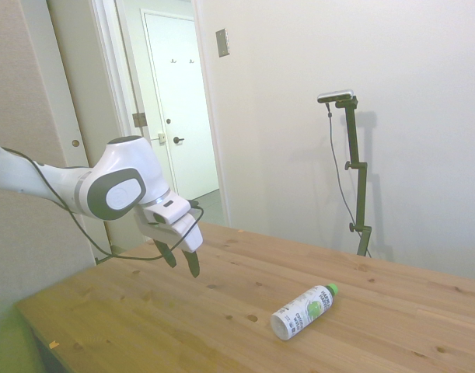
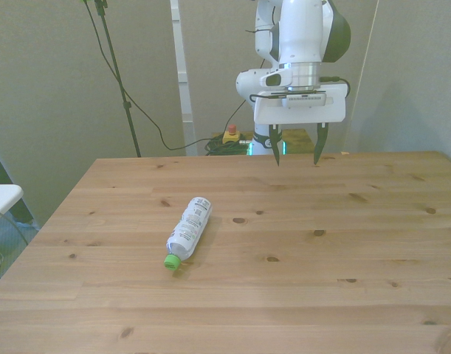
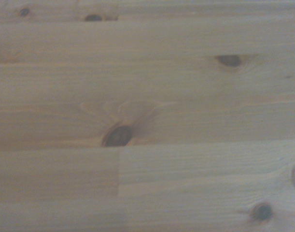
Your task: Stand the water bottle
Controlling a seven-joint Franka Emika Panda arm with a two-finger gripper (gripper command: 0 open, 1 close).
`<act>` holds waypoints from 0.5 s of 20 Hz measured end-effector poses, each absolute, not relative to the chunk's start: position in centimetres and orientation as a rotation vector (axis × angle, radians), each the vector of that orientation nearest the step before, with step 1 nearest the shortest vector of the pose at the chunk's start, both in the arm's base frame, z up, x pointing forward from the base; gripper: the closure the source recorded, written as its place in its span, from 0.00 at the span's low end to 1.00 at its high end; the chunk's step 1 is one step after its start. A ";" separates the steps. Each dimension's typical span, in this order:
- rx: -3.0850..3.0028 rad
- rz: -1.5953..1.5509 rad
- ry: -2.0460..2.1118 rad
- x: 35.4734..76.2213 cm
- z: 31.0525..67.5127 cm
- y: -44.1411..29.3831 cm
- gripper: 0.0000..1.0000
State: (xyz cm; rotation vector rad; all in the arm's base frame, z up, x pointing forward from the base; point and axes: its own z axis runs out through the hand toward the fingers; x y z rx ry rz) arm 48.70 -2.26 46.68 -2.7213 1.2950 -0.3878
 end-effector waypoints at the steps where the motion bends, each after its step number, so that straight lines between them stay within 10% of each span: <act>1: -2.715 -0.392 1.312 49.4 46.8 -3.1 0.00; 10: -2.628 -0.474 1.493 57.0 47.8 -12.7 0.00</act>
